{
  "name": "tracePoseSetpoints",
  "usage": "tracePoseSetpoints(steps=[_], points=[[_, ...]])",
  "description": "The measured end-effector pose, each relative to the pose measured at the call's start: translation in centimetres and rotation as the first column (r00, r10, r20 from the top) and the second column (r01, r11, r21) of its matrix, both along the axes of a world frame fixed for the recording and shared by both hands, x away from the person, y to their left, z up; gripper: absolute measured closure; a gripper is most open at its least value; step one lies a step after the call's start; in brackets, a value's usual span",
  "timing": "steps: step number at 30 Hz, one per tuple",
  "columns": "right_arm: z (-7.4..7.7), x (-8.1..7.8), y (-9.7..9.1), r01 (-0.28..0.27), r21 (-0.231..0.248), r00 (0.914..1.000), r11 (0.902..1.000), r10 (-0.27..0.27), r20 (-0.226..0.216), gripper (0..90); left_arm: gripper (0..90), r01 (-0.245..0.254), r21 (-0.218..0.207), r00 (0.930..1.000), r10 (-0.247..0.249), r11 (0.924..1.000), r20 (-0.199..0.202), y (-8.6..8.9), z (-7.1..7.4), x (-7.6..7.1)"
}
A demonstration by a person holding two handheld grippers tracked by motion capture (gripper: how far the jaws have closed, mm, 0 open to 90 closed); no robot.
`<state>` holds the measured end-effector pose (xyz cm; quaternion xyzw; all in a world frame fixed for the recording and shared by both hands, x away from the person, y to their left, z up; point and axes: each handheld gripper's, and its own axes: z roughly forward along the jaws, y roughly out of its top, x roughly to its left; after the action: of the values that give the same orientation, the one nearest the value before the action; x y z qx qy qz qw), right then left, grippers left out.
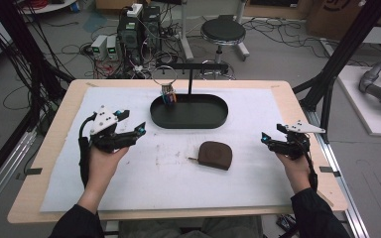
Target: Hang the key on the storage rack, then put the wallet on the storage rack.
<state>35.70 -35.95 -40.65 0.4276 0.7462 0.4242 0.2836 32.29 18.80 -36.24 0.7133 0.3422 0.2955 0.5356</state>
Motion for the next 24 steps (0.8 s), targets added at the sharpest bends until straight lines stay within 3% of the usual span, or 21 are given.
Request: tracePoseSetpoints(steps=[4,7,13,16,21,24], points=[[0.2,-0.1,-0.1,0.012,0.006,0.9999,0.9999,-0.012,0.011,28.0,30.2,-0.045,0.001,0.9972,0.045,0.9990,-0.060,1.5,-2.5,-0.2],[0.3,-0.2,-0.2,0.018,0.010,0.9996,0.9998,-0.018,0.020,28.0,30.2,-0.073,-0.008,0.9942,0.072,0.9973,-0.079,2.4,-3.3,-0.3],[0.3,-0.3,-0.3,0.016,0.016,0.9997,0.9997,-0.016,0.018,28.1,30.2,-0.109,-0.012,0.9935,0.109,0.9940,-0.033,2.7,-2.8,-0.4],[0.4,-0.5,-0.3,0.013,0.021,0.9996,0.9997,-0.014,0.024,28.1,30.2,-0.099,-0.015,0.9950,0.099,0.9949,-0.013,2.6,-2.8,-0.4],[0.5,-0.7,-0.2,-0.005,0.034,0.9996,0.9994,0.004,0.026,28.1,30.2,-0.063,-0.030,0.9976,0.062,0.9976,-0.030,2.6,-3.1,-0.1],[0.4,-0.8,-0.1,-0.019,0.053,0.9997,0.9984,0.018,0.017,28.1,30.9,-0.059,-0.017,0.9974,0.058,0.9981,-0.042,2.5,-3.3,0.1]])
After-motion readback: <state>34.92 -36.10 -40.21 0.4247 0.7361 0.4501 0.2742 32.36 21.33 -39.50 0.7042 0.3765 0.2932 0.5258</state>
